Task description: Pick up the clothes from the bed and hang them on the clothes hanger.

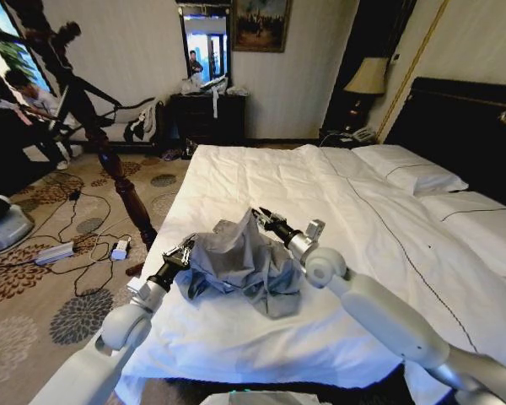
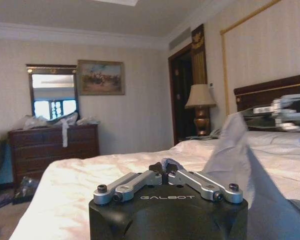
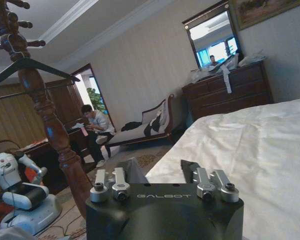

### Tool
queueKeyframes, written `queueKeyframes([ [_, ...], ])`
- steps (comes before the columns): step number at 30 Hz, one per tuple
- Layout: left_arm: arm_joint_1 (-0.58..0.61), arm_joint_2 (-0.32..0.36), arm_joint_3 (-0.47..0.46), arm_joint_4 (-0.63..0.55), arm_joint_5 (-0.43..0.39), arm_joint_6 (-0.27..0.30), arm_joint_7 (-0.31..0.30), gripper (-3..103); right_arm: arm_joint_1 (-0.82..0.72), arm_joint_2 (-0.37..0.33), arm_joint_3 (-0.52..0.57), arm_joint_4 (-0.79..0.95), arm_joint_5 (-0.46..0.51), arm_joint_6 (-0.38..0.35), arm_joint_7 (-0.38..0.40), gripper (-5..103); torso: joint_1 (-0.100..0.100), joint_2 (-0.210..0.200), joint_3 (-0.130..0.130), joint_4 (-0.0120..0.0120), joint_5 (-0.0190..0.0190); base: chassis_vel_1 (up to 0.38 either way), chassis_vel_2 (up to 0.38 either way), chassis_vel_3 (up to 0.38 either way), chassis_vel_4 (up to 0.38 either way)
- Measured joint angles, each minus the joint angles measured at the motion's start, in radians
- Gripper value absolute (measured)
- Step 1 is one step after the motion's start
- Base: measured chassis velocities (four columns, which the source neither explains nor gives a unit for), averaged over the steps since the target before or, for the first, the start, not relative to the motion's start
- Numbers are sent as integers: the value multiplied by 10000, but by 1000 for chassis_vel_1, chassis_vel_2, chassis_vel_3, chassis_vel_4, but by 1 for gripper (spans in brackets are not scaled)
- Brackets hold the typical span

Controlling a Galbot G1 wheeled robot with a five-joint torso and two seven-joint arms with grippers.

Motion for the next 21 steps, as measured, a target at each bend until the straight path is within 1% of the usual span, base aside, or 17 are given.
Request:
queueKeyframes([
  [1, -1, -57, 0, 81, -14, -2, -7, 0, -267, -79, 162, 105, -59, 56, 0, 62, 0, 0, 0, -1, -2, 0, 0, 0, 0],
  [2, -1, -57, 0, 81, -14, -2, -7, 0, -267, -79, 162, 105, -59, 56, 0, 62, 0, 0, 0, -1, -2, 0, 0, 0, 0],
  [4, 25, -157, 10, 240, 16, -23, -23, 0, -794, -219, 516, 302, -179, 206, -3, 73, 0, 1, 0, -4, 2, 0, 0, 0, 0],
  [5, 51, -189, 25, 270, 43, -30, -23, 0, -919, -254, 620, 354, -197, 254, -6, 73, 0, 1, 0, -4, 2, 0, 0, 0, 0],
  [6, 120, -269, 58, 329, 106, -49, -20, 0, -1201, -334, 891, 475, -218, 356, -9, 79, 0, 1, 0, -1, 0, 0, 0, 0, 0],
  [7, 120, -269, 58, 329, 106, -49, -20, 0, -1201, -334, 891, 475, -218, 356, -9, 79, 0, 1, 0, -1, 0, 0, 0, 0, 0],
  [10, 210, -486, 111, 418, 149, -98, 8, 0, -1671, -514, 1364, 635, -346, 453, -19, 94, -1, 2, -1, 2, 0, 0, 0, 0, 0],
  [11, 210, -549, 112, 449, 145, -122, 15, 0, -1827, -590, 1503, 660, -470, 445, -4, 94, 0, 2, -1, 1, 0, 0, 0, 0, 0],
  [13, 192, -644, 88, 539, 137, -155, 23, 0, -2065, -693, 1671, 734, -742, 85, 482, 99, 0, 2, -1, -1, 0, 0, 0, 0, 0],
  [14, 192, -644, 88, 539, 137, -155, 23, 0, -2065, -693, 1671, 734, -742, 85, 482, 99, 0, 2, -1, -1, 0, 0, 0, 0, 0],
  [15, 172, -693, 52, 660, 153, -173, 25, 0, -2162, -717, 1742, 835, -797, -585, 1361, 100, 0, 2, -1, -2, 1, 0, 0, 0, 0],
  [16, 171, -726, 27, 765, 218, -177, 26, 0, -2198, -717, 1767, 908, -694, -1006, 1931, 100, 0, 2, -1, -2, 2, 0, 0, 0, 0],
  [17, 171, -726, 27, 765, 218, -177, 26, 0, -2198, -717, 1767, 908, -694, -1006, 1931, 100, 0, 2, -1, -2, 2, 0, 0, 0, 0],
  [18, 186, -787, -14, 942, 383, -175, 24, 0, -2215, -716, 1799, 990, -488, -1563, 2428, 100, 0, 2, -1, 0, 2, 0, 0, 0, 0],
  [19, 212, -849, -55, 1112, 557, -130, -36, 0, -2216, -716, 1818, 1027, -397, -1929, 2621, 100, 0, 2, 0, 1, 1, 0, 0, 0, 0],
  [21, 244, -1004, -156, 1424, 891, -57, -198, 0, -2216, -726, 1820, 1100, -265, -2294, 2793, 100, 0, 1, 0, 3, 0, 0, 0, 0, 0],
])
